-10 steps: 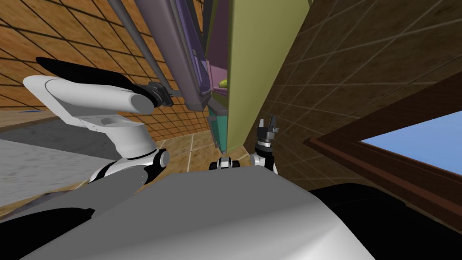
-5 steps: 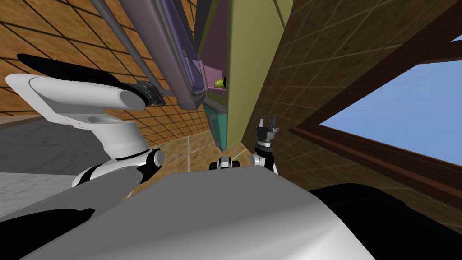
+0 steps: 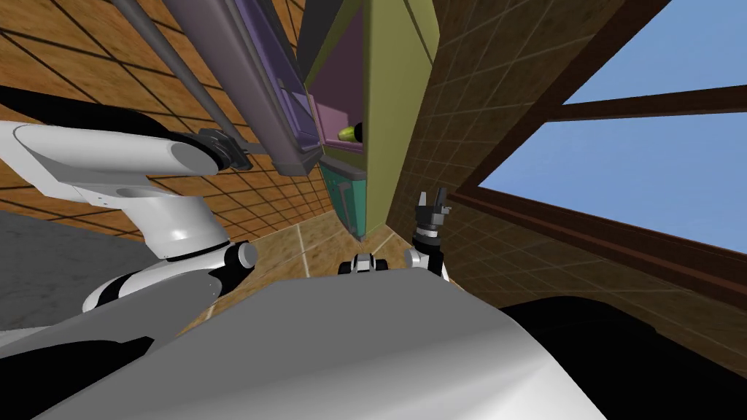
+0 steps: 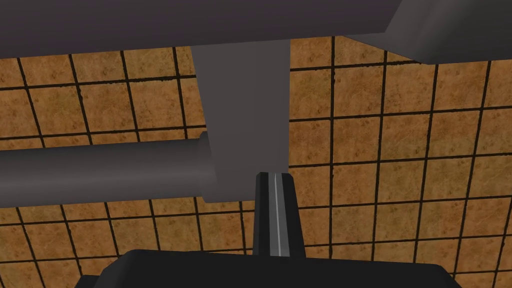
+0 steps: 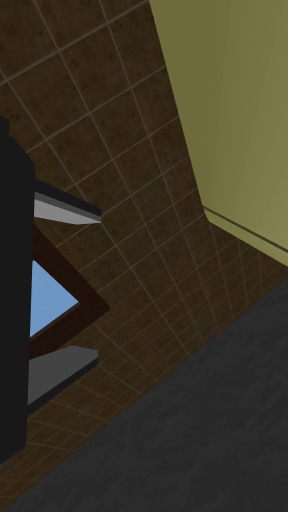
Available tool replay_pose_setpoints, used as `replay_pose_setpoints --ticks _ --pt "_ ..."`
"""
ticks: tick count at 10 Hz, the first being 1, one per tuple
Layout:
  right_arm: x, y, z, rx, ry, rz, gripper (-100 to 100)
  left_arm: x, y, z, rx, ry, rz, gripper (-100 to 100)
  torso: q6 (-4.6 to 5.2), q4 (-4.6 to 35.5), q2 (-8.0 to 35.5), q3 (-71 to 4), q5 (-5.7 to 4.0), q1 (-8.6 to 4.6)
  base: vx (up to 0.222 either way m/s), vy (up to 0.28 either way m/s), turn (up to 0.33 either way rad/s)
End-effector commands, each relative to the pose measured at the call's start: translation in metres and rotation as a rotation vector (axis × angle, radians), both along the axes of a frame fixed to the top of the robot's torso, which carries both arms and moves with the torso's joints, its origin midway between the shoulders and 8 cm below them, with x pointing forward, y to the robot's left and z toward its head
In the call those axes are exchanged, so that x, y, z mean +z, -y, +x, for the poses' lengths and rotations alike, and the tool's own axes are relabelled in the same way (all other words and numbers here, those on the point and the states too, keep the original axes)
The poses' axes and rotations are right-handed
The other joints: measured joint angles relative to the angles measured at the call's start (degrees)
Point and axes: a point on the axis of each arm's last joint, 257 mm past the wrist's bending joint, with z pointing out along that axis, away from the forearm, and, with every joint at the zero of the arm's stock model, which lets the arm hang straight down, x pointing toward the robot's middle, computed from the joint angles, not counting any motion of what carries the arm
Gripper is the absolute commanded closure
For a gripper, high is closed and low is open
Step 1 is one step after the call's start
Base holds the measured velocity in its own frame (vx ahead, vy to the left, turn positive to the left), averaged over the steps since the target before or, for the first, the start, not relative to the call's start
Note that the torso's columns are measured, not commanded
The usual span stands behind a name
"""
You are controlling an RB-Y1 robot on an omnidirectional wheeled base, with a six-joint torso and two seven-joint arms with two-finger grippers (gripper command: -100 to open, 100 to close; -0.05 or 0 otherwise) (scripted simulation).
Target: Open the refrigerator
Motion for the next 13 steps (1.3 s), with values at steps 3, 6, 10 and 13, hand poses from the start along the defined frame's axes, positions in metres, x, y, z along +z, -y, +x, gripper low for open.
replay_pose_setpoints --ticks 3,6,10,13 --pt "0.0 0.0 0.0 0.0 0.0 0.0 0 -0.006 -0.041 -0.002 0.048 -0.003 -0.015 100 -0.07 0.16 0.24 0.15 -0.02 0.18 -0.115 0.103 -0.173" --pt "0.0 0.0 0.0 0.0 0.0 0.0 0 -0.006 -0.08 -0.01 0.096 0.009 -0.023 100 0.11 0.26 0.72 0.42 0.09 0.5 -0.185 0.103 -0.293" --pt "0.0 0.0 0.0 0.0 0.0 0.0 0 0.015 -0.114 -0.025 0.143 0.045 -0.014 -100 -0.31 0.3 0.52 0.39 -0.03 0.07 -0.126 0.081 -0.197" --pt "0.0 0.0 0.0 0.0 0.0 0.0 0 0.017 -0.115 -0.029 0.148 0.042 -0.015 -100 -0.02 0.28 0.33 0.15 -0.22 -0.01 0.122 -0.009 0.006"
